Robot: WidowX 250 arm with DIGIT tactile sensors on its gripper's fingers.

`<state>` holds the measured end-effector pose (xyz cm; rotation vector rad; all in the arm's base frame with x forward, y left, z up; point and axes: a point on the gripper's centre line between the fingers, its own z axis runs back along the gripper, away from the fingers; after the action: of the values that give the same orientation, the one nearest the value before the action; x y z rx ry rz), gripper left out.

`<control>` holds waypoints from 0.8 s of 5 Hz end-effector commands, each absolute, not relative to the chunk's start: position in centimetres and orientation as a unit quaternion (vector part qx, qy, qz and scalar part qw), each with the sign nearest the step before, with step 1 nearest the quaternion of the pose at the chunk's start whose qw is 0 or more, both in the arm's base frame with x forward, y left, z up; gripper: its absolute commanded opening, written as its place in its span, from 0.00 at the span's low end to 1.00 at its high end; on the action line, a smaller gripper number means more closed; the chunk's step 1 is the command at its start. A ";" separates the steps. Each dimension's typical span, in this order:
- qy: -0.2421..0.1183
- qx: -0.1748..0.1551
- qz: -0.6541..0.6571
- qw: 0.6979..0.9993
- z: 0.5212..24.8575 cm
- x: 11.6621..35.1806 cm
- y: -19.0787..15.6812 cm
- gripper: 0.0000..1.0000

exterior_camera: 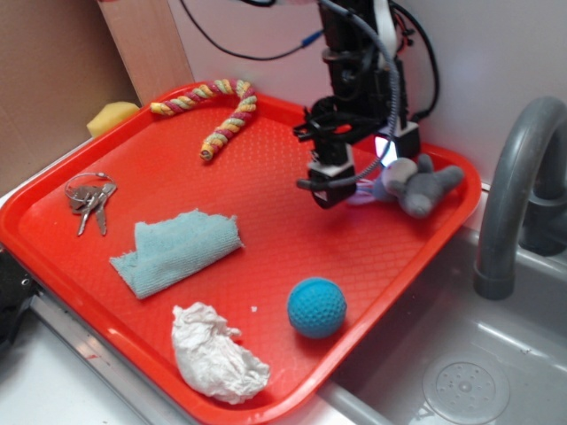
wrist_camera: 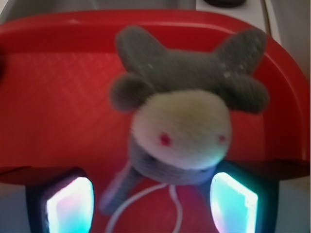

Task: Grab the gray animal.

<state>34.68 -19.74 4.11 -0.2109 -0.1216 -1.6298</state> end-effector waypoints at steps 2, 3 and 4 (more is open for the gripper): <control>-0.070 -0.085 -0.740 0.663 5.5 35.5 -23.8 0.89; -0.069 -0.065 -0.725 0.682 6.1 34.9 -23.1 0.00; -0.053 -0.011 -0.651 0.757 9.6 32.7 -20.3 0.00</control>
<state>33.47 -18.32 5.29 -0.0497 0.0106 -1.4097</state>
